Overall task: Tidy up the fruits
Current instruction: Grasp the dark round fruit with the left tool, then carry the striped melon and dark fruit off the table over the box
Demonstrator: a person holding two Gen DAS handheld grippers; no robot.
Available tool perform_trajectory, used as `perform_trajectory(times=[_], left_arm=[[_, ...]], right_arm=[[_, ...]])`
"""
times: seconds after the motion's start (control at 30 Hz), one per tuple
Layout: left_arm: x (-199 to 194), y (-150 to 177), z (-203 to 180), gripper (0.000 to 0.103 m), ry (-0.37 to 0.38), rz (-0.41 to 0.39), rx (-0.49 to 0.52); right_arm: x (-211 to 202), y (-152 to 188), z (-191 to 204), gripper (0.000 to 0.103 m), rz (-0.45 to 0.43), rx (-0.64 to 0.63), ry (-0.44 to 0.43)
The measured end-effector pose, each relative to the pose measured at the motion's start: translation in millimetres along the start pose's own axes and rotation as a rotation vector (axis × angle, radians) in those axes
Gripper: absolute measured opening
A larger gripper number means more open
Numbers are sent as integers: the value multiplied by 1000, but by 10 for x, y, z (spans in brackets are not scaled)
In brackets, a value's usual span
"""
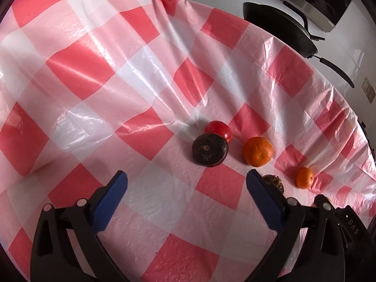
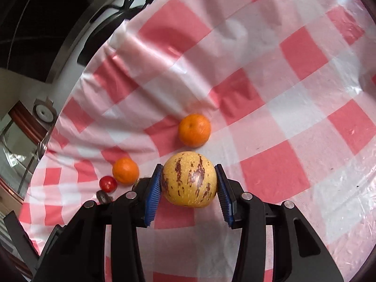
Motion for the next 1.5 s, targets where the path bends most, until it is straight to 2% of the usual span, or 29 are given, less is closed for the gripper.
perform_trajectory(times=[0.1, 0.23, 0.33, 0.53, 0.6, 0.63, 0.67, 0.7, 0.73, 0.83, 0.97, 1.1, 1.2, 1.33, 1.43, 1.5], left_arm=[[-9, -27, -40, 101, -15, -14, 19], [-37, -72, -185, 101, -19, -45, 79], [104, -132, -259, 101, -15, -15, 104], [445, -262, -346, 82, -21, 63, 148], [541, -289, -334, 81, -24, 92, 142], [580, -295, -326, 76, -16, 106, 135], [609, -291, -322, 61, -10, 120, 134], [633, -275, -314, 57, -20, 136, 145], [618, -271, -322, 41, -31, 129, 173], [502, -237, -315, 41, -14, 104, 168], [59, -144, -305, 41, 40, 36, 132], [-716, 212, -279, 41, 74, -83, 175], [-1048, 491, -182, 41, 76, -123, 189], [-996, 513, -143, 41, 107, -99, 168], [-1002, 467, -143, 41, 86, -132, 190], [-998, 446, -83, 41, 87, -122, 170]], right_arm=[[-77, -9, 38, 44, -28, -21, -33], [-83, -62, 71, 44, -44, -12, -34], [-18, -78, 46, 44, -27, 24, -43], [12, -42, 109, 44, -31, -3, -37], [19, -40, 111, 44, -29, -6, -36], [28, -37, 118, 44, -28, -7, -35], [31, -35, 123, 44, -27, -10, -33], [31, -34, 127, 44, -28, -12, -32], [33, -29, 131, 44, -28, -13, -32], [29, -22, 145, 44, -29, -24, -33], [33, -24, 147, 44, -29, -30, -34], [42, -29, 137, 44, -27, -25, -33], [40, -21, 148, 44, -28, -34, -32], [36, -15, 164, 44, -33, -48, -28], [42, -18, 161, 44, -30, -49, -27], [52, -23, 163, 44, -32, -52, -27]])
Point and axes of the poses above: each gripper's, at about its wrist camera, not at the fingertips, and x roughly the way its jaws point, z to its left, y to its underside, the point moved 8 cm from there along x, roughly the way its jaws point, and after that the axes turned 9 degrees about x, right-handed, at the moved point
